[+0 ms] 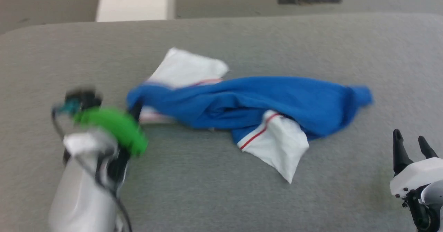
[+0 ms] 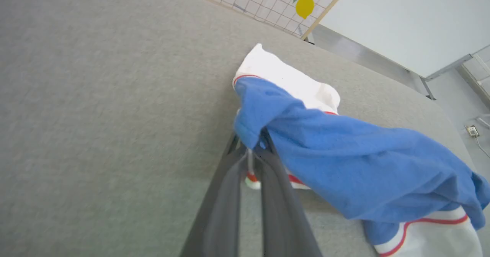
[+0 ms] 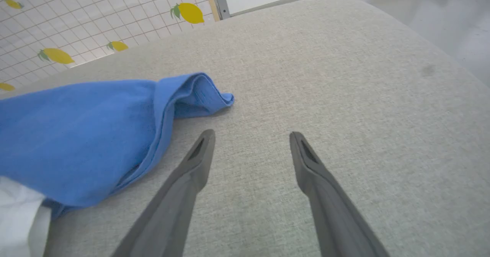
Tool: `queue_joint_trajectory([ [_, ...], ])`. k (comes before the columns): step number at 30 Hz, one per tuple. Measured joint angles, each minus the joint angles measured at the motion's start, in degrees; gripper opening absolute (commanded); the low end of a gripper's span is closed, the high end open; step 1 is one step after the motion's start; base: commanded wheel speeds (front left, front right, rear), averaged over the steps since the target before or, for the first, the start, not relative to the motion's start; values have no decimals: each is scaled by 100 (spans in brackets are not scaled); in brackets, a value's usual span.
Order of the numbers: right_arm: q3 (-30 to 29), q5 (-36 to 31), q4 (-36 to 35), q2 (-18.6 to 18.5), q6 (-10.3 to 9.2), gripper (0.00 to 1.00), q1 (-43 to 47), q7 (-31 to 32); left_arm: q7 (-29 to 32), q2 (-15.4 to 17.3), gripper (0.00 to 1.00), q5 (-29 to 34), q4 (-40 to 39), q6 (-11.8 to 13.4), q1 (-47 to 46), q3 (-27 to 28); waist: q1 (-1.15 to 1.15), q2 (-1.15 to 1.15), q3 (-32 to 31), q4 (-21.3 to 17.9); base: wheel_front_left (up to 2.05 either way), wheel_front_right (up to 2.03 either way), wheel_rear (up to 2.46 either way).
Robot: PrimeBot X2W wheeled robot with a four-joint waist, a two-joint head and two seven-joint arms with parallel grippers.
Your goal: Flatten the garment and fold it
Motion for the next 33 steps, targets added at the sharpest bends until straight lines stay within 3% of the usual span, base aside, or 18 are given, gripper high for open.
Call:
queue_joint_trajectory([
  [4,88,1,0,0,0,100,7,33,268,51,0,-211,-123,321,1126,175,0,0,-200,332,0,0,0],
  [8,169,14,34,7,0,100,8,49,336,-141,0,-435,-241,367,1706,237,0,0,-385,580,0,0,0],
  [9,166,14,46,5,0,100,13,49,275,-225,33,-567,-328,336,1724,302,0,0,-428,630,0,0,0],
  [10,167,14,63,4,0,100,22,49,164,-268,100,-601,-430,298,1724,328,0,0,-471,669,0,0,0],
  [13,203,3,69,4,0,100,35,48,-343,-264,100,-583,-790,171,1712,469,0,0,-569,746,0,0,0],
  [16,495,-70,-46,-3,0,100,39,109,-1359,-16,100,-103,-1146,-23,1695,546,0,0,-647,776,0,0,0],
  [21,1497,-16,-234,-2,0,100,144,1004,-2888,274,100,954,-1283,-87,1787,475,0,0,-666,725,0,0,0],
  [26,2398,-14,-326,5,0,100,282,2256,-3182,89,100,1276,-1218,-65,2019,456,0,0,-565,725,0,0,0],
  [33,2958,-319,161,5,0,100,55,2560,-3214,-208,100,1426,-1243,-125,2045,580,0,0,-338,787,0,0,0],
])
